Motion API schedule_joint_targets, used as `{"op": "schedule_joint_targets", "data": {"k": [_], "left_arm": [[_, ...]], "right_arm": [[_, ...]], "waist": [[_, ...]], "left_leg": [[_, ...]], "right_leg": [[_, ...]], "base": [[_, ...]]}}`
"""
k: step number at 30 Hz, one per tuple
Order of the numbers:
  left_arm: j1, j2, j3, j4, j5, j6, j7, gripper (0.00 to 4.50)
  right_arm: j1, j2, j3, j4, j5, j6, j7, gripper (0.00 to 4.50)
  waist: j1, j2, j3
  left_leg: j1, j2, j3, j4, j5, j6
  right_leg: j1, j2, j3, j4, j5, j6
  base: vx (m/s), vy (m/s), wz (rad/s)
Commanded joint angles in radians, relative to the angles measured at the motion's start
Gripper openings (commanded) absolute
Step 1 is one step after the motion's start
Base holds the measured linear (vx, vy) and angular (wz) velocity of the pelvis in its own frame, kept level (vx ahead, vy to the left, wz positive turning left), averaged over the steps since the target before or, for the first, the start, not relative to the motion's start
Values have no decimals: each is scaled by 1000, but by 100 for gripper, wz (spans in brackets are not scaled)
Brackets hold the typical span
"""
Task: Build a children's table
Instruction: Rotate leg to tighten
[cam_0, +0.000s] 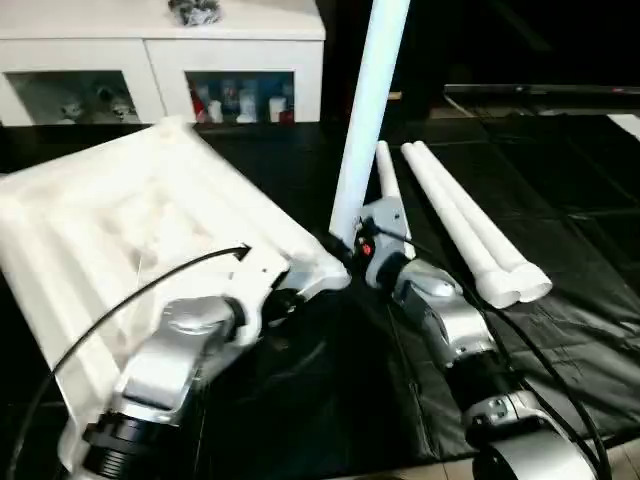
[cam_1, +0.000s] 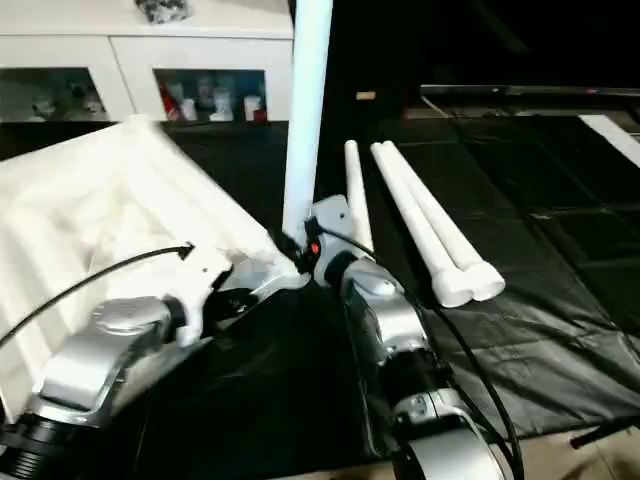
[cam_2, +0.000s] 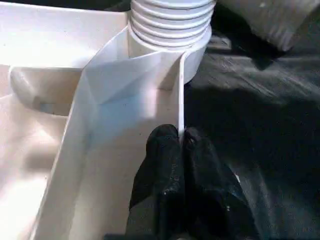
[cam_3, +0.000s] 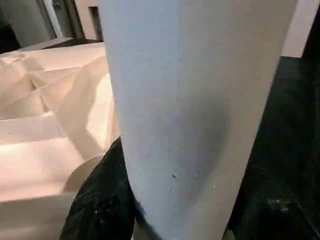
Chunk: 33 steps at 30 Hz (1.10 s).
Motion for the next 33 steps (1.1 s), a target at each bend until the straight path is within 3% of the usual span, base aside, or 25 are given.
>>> {"op": "schedule_joint_targets", "data": {"k": [1, 6, 8, 10, 12, 15, 19, 21, 26, 33], "left_arm": [[-25, -28, -31, -40, -21, 4, 0, 0], [-59, -16, -33, 3, -3, -10, 4, 0], [-68, -8, -30, 13, -6, -14, 4, 0], [-71, -1, -29, 18, -11, -20, -1, 0], [-75, 10, -32, 30, -10, -34, -4, 0], [-78, 15, -33, 36, -12, -39, -9, 0], [-93, 28, -38, 70, -11, -67, -25, 0], [-96, 34, -41, 79, -10, -76, -30, 0], [-113, 60, -46, 120, -18, -111, -52, 0], [-134, 91, -55, 178, -13, -164, -90, 0]], "right_arm": [[53, 27, 17, 154, -18, 77, -33, 191], [44, 30, 6, 181, -15, 76, -19, 191], [45, 32, -2, 189, -16, 65, -19, 247], [46, 30, -1, 191, -19, 56, -17, 247], [46, 25, 2, 192, -24, 34, -10, 289], [46, 18, 5, 192, -31, 19, -7, 303], [50, 12, -29, 177, -8, 9, 2, 350], [55, 9, -38, 165, 2, 5, 14, 371], [88, -14, -52, 83, 35, -7, 77, 404], [133, -60, -58, -50, 61, 34, 127, 447]], "waist": [[11, 16, -26], [24, 21, -25], [26, 21, -27], [27, 23, -27], [30, 24, -32], [35, 30, -38], [48, 30, -46], [50, 32, -48], [53, 36, -50], [55, 39, -62]], "left_leg": [[-8, 69, -26, -76, -286, 40], [0, 71, -23, -75, -302, 18], [1, 72, -24, -75, -310, 11], [1, 71, -24, -75, -315, 3], [0, 71, -24, -74, -279, 6], [3, 71, -18, -66, -226, 17], [0, 68, -12, -54, -129, 52], [2, 68, -13, -51, -103, 64], [3, 70, -14, -51, -126, 62], [1, 66, -14, -39, -73, 73]], "right_leg": [[30, -75, 53, -87, -247, -211], [27, -72, 55, -92, -303, -196], [28, -72, 54, -93, -319, -189], [26, -73, 55, -94, -326, -188], [32, -69, 54, -85, -251, -199], [35, -69, 54, -78, -152, -227], [48, -72, 54, -64, -19, -263], [48, -68, 51, -57, 25, -273], [52, -68, 49, -56, 8, -272], [59, -67, 46, -43, 103, -290]], "base": [[0, 0, 0], [0, 0, 0], [0, 0, 0], [0, 0, 0], [0, 0, 0], [0, 0, 0], [0, 0, 0], [0, 0, 0], [0, 0, 0], [0, 0, 0]]}}
